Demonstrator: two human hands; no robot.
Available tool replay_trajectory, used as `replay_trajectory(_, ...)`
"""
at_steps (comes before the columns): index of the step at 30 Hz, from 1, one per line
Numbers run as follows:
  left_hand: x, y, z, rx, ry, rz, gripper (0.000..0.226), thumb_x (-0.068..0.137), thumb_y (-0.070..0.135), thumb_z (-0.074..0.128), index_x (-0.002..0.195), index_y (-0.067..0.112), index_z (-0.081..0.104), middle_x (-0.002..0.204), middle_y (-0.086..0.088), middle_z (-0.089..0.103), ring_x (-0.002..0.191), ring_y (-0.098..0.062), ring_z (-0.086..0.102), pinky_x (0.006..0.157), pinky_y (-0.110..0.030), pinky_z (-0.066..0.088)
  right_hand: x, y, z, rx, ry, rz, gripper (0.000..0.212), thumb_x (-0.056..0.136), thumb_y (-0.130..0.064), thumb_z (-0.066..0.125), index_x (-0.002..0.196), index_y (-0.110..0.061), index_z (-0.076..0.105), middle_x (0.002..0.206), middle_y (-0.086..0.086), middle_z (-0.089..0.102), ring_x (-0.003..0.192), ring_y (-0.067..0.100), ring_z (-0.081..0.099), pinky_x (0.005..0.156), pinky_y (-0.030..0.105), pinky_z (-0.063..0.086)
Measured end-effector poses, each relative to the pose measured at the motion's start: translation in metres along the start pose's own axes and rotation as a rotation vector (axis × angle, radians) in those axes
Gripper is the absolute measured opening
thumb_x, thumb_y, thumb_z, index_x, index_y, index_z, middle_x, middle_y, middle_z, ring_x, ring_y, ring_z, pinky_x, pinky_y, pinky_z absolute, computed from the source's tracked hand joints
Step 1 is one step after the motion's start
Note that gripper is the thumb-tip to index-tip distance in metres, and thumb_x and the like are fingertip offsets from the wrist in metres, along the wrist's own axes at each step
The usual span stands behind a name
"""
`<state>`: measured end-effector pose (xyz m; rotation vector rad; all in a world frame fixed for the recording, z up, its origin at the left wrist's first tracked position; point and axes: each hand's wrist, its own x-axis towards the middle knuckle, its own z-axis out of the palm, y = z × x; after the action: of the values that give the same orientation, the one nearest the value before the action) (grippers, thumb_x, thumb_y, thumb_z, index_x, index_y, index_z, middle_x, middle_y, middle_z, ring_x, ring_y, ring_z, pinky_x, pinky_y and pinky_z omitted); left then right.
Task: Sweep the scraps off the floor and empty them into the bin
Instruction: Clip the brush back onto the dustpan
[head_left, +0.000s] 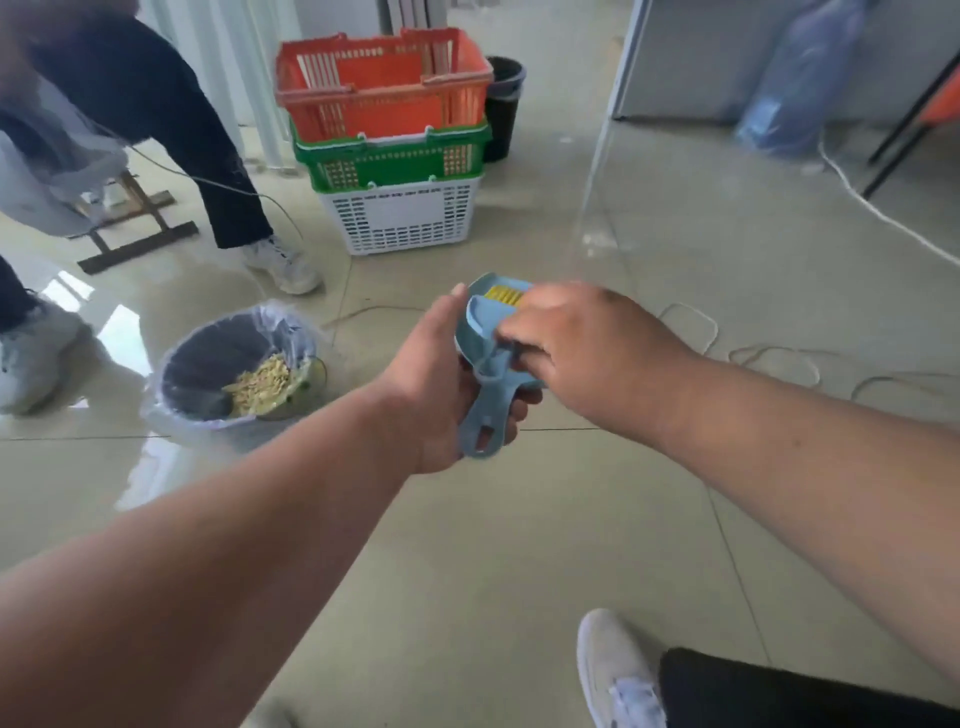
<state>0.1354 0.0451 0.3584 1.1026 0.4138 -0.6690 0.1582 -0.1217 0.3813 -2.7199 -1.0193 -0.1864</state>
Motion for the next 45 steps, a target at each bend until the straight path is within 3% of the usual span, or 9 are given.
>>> replay_trajectory(5, 0.029, -0.029, 0.041, 0.015, 0.016, -0.004, 0.055, 0.107, 0.055, 0.049, 0.107, 0.003, 0.068, 0.076, -0.016, 0.069, 0.055, -0.027, 0.061, 0.062, -0.035, 0.050, -0.042, 0.027, 0.001, -0.014, -0.038, -0.001, 0.012, 0.084, -0.009, 0.063, 0.075, -0.017, 0.065, 0.076, -0.004, 0.052, 0.079, 0.020, 0.053, 0.065, 0.037, 0.048)
replay_trajectory(14, 0.075, -0.056, 0.023, 0.133, 0.117, 0.048, 0.036, 0.113, 0.021, 0.045, 0.100, -0.001, 0.071, 0.070, -0.013, 0.075, 0.061, -0.027, 0.065, 0.067, -0.038, 0.053, -0.048, 0.063, 0.039, 0.214, -0.169, 0.091, 0.019, 0.091, -0.013, 0.064, 0.094, -0.028, 0.075, 0.085, -0.009, 0.064, 0.080, 0.014, 0.061, 0.074, 0.036, 0.053)
replay_trajectory(22, 0.107, -0.068, 0.011, 0.173, 0.125, 0.053, 0.027, 0.103, 0.000, 0.043, 0.093, -0.003, 0.068, 0.065, -0.014, 0.074, 0.059, -0.027, 0.070, 0.062, -0.035, 0.058, -0.041, 0.074, 0.069, 0.280, -0.229, 0.160, 0.014, 0.091, -0.015, 0.066, 0.088, -0.025, 0.075, 0.083, -0.009, 0.070, 0.081, 0.007, 0.062, 0.077, 0.027, 0.050)
replay_trajectory(27, 0.123, -0.097, -0.007, 0.159, 0.093, -0.055, 0.021, 0.104, -0.004, 0.054, 0.107, 0.006, 0.073, 0.093, -0.013, 0.076, 0.080, -0.031, 0.068, 0.077, -0.048, 0.064, -0.056, 0.091, 0.110, 0.512, -0.160, 0.474, 0.025, 0.086, -0.008, 0.072, 0.100, -0.029, 0.077, 0.090, -0.015, 0.074, 0.083, -0.001, 0.067, 0.075, 0.010, 0.050)
replay_trajectory(30, 0.134, -0.122, -0.022, 0.200, 0.140, -0.116, 0.022, 0.102, -0.008, 0.057, 0.107, 0.006, 0.073, 0.098, -0.015, 0.076, 0.088, -0.035, 0.068, 0.089, -0.059, 0.062, -0.068, 0.106, 0.150, 0.671, -0.161, 0.680, 0.022, 0.082, -0.007, 0.078, 0.094, -0.025, 0.075, 0.086, -0.005, 0.075, 0.069, 0.004, 0.067, 0.069, 0.022, 0.054)
replay_trajectory(34, 0.155, -0.168, -0.043, 0.247, 0.249, -0.217, 0.026, 0.100, -0.006, 0.060, 0.123, -0.001, 0.070, 0.106, -0.021, 0.075, 0.087, -0.034, 0.070, 0.083, -0.054, 0.064, -0.088, 0.121, 0.211, 0.706, -0.291, 0.805, 0.017, 0.084, -0.007, 0.077, 0.096, -0.019, 0.072, 0.075, 0.006, 0.073, 0.062, 0.013, 0.071, 0.071, 0.043, 0.063)
replay_trajectory(36, 0.163, -0.199, -0.055, 0.247, 0.310, -0.277, 0.023, 0.099, -0.004, 0.062, 0.120, 0.001, 0.071, 0.104, -0.019, 0.074, 0.086, -0.031, 0.069, 0.075, -0.046, 0.063, -0.100, 0.122, 0.241, 0.699, -0.414, 0.810, 0.023, 0.087, -0.011, 0.076, 0.109, -0.018, 0.072, 0.086, 0.004, 0.075, 0.071, 0.014, 0.075, 0.076, 0.039, 0.063)
replay_trajectory(40, 0.168, -0.253, -0.077, 0.165, 0.437, -0.355, 0.006, 0.094, 0.003, 0.070, 0.099, 0.006, 0.070, 0.106, -0.023, 0.077, 0.091, -0.034, 0.074, 0.094, -0.055, 0.063, -0.123, 0.116, 0.286, 0.660, -0.784, 0.683, 0.054, 0.093, -0.014, 0.070, 0.144, -0.020, 0.053, 0.140, -0.002, 0.061, 0.120, 0.011, 0.064, 0.103, 0.024, 0.047)
replay_trajectory(45, 0.170, -0.297, -0.119, 0.162, 0.504, -0.330, 0.014, 0.085, 0.008, 0.075, 0.099, 0.008, 0.074, 0.108, -0.024, 0.080, 0.105, -0.042, 0.079, 0.097, -0.058, 0.063, -0.142, 0.102, 0.314, 0.585, -1.010, 0.546, 0.072, 0.092, -0.026, 0.066, 0.155, -0.036, 0.034, 0.150, -0.004, 0.052, 0.131, 0.006, 0.056, 0.108, 0.026, 0.044)
